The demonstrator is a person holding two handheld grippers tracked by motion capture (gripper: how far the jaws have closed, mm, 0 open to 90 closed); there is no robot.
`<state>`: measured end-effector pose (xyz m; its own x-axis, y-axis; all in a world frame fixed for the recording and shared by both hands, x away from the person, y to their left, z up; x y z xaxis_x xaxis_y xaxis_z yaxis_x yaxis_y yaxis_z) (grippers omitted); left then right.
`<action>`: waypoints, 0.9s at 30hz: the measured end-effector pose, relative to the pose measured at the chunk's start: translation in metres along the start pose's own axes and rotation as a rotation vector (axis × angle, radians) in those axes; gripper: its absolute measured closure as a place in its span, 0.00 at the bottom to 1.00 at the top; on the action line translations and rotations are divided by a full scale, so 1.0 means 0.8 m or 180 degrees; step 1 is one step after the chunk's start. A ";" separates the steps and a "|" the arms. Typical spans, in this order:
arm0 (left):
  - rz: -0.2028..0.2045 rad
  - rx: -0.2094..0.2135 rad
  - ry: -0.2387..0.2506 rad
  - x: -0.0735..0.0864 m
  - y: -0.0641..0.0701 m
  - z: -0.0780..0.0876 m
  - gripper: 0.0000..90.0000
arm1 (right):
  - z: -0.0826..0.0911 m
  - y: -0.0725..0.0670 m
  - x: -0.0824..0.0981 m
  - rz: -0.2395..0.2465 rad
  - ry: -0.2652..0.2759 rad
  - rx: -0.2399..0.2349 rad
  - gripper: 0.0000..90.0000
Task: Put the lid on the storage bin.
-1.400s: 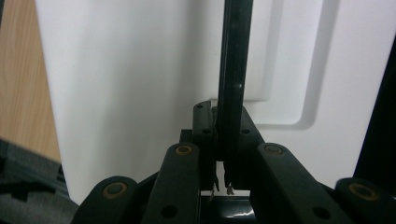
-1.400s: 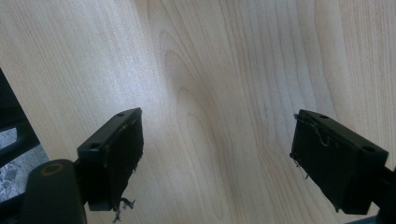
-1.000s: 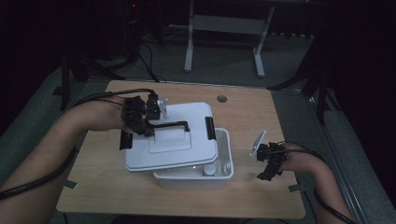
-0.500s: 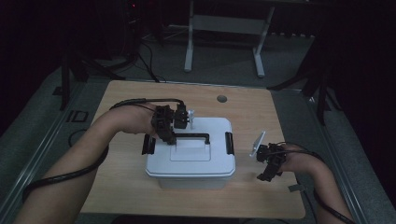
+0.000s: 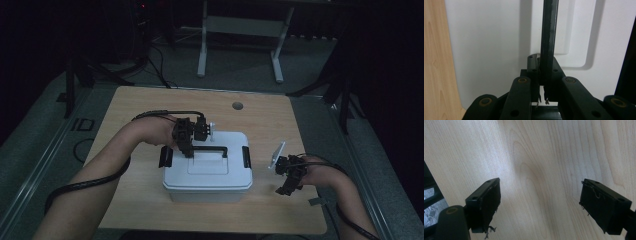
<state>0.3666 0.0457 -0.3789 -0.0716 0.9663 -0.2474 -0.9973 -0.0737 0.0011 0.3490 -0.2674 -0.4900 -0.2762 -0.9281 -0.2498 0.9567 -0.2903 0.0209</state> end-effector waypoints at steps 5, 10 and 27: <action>0.0012 0.0068 0.0006 0.002 -0.002 -0.012 0.93 | -0.001 0.002 0.001 -0.0012 -0.0009 0.0007 0.18; 0.0024 0.0084 -0.0007 0.002 -0.003 -0.015 0.93 | -0.002 0.002 0.000 -0.0008 -0.0006 0.0006 0.18; 0.0226 -0.0188 0.0240 0.016 -0.014 -0.005 0.41 | -0.003 0.001 0.000 -0.0005 0.0005 -0.0007 0.18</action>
Point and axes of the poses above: each handheld gripper's, and its own axes: z roughly backward along the jaws, x roughly out of its underside, y roughly to its right, the point moved 2 cm from there along -z, roughly forward along the jaws, and after that the axes turned 10 degrees about y, right-handed, at the moved point
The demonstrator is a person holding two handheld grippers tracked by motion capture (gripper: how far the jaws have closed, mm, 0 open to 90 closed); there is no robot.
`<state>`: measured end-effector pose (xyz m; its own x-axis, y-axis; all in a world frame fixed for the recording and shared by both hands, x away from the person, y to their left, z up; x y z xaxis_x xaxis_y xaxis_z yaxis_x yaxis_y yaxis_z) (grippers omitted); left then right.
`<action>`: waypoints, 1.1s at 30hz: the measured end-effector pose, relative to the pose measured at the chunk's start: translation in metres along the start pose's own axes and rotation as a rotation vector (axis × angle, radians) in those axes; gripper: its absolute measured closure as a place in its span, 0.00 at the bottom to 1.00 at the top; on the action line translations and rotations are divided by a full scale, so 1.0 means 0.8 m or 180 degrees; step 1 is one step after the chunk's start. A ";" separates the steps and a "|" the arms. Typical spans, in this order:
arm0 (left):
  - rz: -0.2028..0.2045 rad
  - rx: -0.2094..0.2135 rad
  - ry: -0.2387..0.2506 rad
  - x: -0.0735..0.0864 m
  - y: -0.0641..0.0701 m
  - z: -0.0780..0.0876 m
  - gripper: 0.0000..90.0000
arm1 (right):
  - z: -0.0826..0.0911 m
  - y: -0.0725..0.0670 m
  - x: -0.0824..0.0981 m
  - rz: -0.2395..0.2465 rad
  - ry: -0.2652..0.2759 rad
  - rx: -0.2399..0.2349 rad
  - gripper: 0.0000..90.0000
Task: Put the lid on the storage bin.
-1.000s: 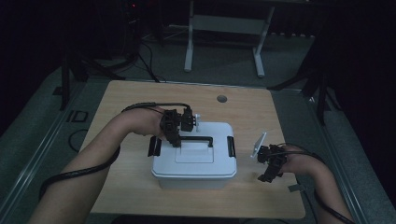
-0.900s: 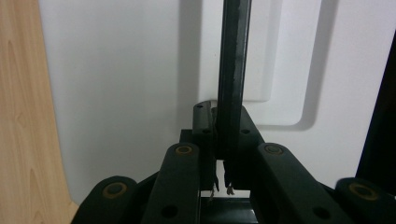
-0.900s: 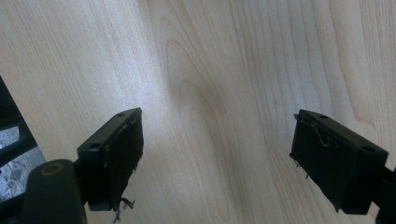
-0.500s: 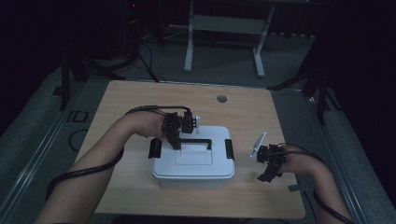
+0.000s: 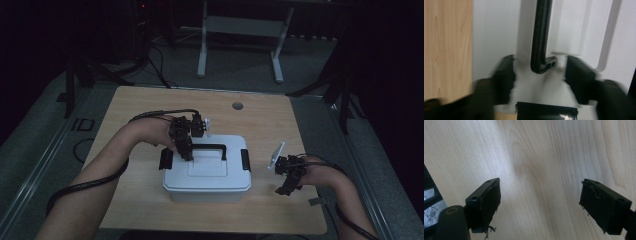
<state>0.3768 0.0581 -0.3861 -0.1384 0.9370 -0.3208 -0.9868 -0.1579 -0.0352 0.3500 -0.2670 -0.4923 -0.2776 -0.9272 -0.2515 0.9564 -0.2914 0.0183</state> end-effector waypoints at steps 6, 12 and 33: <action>0.0054 -0.0086 0.0117 0.018 0.000 0.007 0.02 | 0.002 -0.001 -0.001 0.0000 0.0006 0.0013 0.18; 0.0164 -0.0079 0.0250 0.044 0.001 0.013 0.01 | 0.001 -0.002 -0.002 -0.0007 0.0000 0.0015 0.18; 0.0573 -0.0059 0.0808 0.168 0.013 0.023 0.02 | 0.002 -0.001 0.002 -0.0075 0.0078 0.0023 0.18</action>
Point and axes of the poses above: each handheld gripper's, and its own axes: z roughly backward along the jaws, x roughly out of its underside, y roughly to its right, the point moved 2 cm from there along -z, roughly forward along the jaws, and after that the axes turned 10 degrees about y, right-handed, at the moved point
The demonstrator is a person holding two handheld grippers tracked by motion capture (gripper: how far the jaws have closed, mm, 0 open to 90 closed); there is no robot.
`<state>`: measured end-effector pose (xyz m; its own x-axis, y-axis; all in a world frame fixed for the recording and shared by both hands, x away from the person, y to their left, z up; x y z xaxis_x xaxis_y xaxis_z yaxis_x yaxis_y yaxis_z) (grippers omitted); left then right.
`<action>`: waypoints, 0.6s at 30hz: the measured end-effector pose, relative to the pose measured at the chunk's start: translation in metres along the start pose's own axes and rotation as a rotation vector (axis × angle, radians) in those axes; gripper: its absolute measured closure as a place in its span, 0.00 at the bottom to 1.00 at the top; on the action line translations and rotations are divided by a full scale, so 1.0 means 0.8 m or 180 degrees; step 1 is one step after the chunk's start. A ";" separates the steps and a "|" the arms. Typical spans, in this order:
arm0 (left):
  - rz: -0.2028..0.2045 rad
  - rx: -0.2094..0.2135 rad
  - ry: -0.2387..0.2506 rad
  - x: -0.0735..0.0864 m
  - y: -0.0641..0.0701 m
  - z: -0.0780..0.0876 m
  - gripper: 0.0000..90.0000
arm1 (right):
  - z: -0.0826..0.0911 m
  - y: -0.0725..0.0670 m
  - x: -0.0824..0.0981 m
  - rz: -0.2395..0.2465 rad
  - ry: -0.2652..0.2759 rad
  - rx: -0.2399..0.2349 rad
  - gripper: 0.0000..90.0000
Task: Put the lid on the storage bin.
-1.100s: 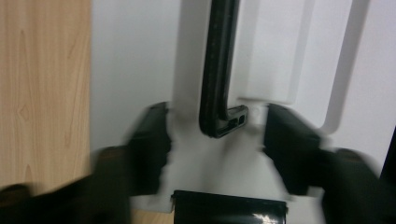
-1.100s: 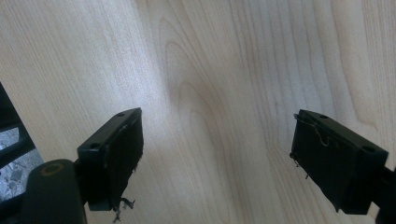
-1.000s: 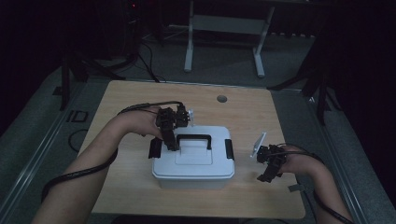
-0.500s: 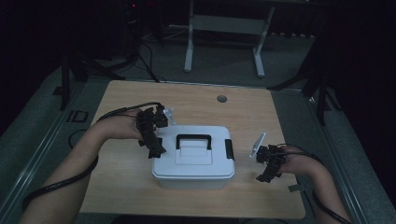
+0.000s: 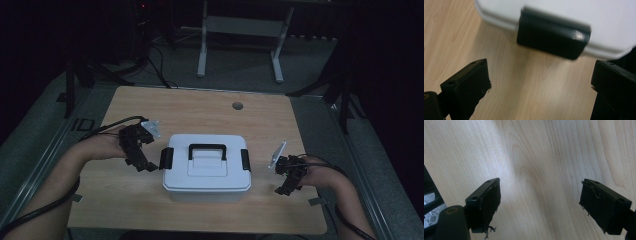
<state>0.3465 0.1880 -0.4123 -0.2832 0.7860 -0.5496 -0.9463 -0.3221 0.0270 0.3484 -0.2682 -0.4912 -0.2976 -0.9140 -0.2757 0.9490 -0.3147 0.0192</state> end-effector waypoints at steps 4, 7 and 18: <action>0.0031 -0.0032 0.0072 0.016 0.002 0.007 0.02 | 0.001 0.001 0.001 -0.0010 0.0003 0.0013 0.18; -0.0077 -0.0157 0.0157 0.032 0.004 0.014 0.02 | 0.002 0.001 0.001 -0.0019 0.0022 0.0012 0.18; 0.0266 -0.0130 0.0081 0.094 0.001 0.010 0.02 | 0.003 0.002 0.004 -0.0047 0.0016 0.0019 0.18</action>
Point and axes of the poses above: each handheld gripper's, and its own axes: z roughly backward along the jaws, x roughly out of its underside, y roughly to its right, the point moved 2 cm from there along -z, roughly forward along the jaws, and after that the axes turned 10 degrees about y, right-handed, at the moved point
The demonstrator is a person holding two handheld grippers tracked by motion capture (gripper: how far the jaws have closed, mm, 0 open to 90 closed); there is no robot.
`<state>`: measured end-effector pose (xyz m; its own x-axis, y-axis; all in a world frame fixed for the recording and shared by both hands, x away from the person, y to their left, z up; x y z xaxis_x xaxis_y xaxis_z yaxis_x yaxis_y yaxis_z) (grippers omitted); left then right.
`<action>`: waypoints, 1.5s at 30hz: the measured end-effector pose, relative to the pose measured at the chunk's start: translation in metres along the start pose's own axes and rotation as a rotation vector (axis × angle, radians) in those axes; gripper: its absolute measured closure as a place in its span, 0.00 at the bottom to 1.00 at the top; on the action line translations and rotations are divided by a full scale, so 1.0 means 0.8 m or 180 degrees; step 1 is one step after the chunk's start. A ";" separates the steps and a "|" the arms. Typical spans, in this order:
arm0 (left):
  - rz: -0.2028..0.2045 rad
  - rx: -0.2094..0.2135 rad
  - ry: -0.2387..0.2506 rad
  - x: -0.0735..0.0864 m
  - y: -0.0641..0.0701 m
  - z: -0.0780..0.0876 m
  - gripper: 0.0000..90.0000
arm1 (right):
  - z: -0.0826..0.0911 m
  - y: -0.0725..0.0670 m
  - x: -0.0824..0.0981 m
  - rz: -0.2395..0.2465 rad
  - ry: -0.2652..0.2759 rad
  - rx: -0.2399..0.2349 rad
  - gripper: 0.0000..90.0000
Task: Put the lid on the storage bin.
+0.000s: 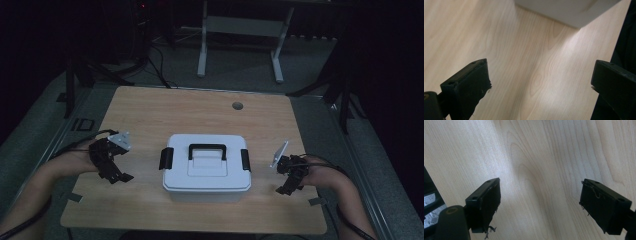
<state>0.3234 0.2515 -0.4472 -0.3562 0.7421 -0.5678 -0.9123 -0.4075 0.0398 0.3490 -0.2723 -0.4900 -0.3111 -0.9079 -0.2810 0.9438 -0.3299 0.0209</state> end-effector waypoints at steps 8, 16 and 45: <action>0.0130 0.0084 -0.0033 0.031 0.003 -0.018 0.02 | -0.001 0.001 0.001 -0.0007 0.0024 0.0001 0.18; 0.0221 0.0132 -0.0042 0.052 0.006 -0.035 0.02 | -0.002 0.002 0.002 -0.0020 0.0039 0.0009 0.18; 0.0391 0.0226 -0.0157 0.103 0.016 -0.064 0.02 | -0.011 0.003 0.002 -0.0089 0.0028 0.0010 0.18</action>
Point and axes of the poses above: each handheld gripper's, and its own axes: z roughly backward along the jaws, x roughly out of its underside, y roughly to its right, the point moved 2 cm from there along -z, roughly forward along the jaws, and after that the axes turned 10 degrees about y, right-handed, at the moved point
